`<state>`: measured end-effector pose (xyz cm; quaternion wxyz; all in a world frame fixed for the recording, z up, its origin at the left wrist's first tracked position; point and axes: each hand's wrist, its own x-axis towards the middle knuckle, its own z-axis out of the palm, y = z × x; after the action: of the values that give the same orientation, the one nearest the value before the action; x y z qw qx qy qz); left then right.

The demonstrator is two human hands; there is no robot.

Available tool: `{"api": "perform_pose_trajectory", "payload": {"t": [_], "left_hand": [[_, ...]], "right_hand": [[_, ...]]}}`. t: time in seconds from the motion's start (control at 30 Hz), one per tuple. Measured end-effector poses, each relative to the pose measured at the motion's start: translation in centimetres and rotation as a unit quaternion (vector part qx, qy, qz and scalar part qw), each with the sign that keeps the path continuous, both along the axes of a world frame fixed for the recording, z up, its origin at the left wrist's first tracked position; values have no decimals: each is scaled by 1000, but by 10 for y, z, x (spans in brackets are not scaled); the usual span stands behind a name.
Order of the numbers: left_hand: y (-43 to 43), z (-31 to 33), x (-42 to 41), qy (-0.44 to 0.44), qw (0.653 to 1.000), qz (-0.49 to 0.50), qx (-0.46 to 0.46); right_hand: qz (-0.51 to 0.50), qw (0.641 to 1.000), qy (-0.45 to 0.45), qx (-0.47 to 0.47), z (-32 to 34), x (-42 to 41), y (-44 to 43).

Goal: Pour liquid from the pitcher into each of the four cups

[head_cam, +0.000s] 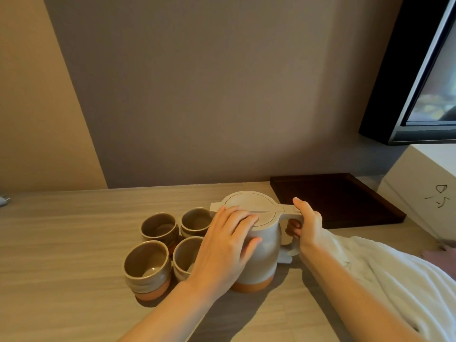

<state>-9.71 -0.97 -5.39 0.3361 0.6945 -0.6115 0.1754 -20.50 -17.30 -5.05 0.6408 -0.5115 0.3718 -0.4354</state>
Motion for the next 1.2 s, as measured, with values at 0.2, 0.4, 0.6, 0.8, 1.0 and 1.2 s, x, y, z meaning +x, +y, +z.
{"api": "perform_pose_trajectory", "payload": {"t": [0.2, 0.4, 0.6, 0.8, 1.0, 1.2], "left_hand": [[5, 8, 8, 23, 1000, -15, 0], [19, 26, 7, 99, 995, -13, -24], [42, 37, 7, 202, 975, 44, -79], [70, 22, 14, 304, 939, 160, -6], [83, -10, 23, 206, 934, 258, 134], [77, -18, 36, 145, 928, 280, 200]], "right_hand": [[20, 998, -16, 60, 8, -1, 1], [-8, 999, -48, 15, 36, -6, 15], [-27, 998, -61, -18, 74, -16, 31], [-35, 998, -48, -24, 87, -27, 50], [-30, 998, -33, -37, 85, -40, 58], [-41, 998, -24, -29, 82, -45, 58]]}}
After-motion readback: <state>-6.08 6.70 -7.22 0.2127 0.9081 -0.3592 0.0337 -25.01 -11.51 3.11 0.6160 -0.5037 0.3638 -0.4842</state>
